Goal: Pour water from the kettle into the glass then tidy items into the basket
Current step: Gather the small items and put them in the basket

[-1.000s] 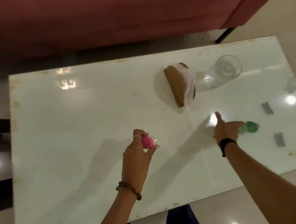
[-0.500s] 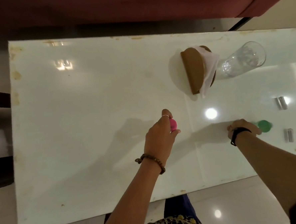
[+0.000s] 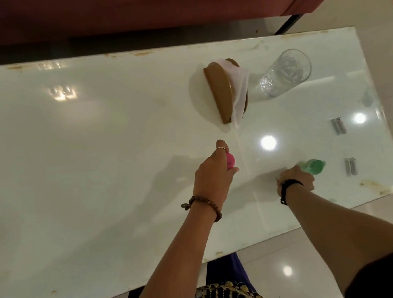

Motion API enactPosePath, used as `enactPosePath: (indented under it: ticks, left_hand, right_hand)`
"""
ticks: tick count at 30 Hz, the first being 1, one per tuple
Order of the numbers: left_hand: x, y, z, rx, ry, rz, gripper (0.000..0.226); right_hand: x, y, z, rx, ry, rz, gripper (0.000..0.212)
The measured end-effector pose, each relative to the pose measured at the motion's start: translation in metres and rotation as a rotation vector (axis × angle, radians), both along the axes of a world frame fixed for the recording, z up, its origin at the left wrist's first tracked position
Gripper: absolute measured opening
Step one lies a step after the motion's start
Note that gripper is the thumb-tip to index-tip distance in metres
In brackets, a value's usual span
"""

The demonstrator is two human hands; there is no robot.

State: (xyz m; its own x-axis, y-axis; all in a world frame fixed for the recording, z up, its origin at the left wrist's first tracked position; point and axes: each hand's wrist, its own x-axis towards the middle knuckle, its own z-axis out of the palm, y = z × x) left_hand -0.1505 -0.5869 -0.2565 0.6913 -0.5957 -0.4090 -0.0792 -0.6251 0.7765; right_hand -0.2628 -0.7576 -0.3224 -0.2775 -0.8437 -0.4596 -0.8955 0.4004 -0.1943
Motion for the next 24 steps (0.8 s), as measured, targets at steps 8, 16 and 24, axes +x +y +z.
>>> enactPosePath:
  ticks: [8,16,24]
  left_hand:
    - [0.001,0.013,0.001,-0.031,-0.021,0.049,0.030]
    - [0.053,0.167,0.040,-0.190,-0.181,0.567,0.043]
    - [0.130,0.427,0.101,0.171,-0.564,0.907,0.043]
  right_hand:
    - [0.023,0.080,0.017,-0.230,-0.284,0.189,0.025]
    - [0.118,0.281,0.070,0.020,-0.872,0.842,0.022]
    - [0.237,0.499,0.132,0.387,-1.085,1.325,0.017]
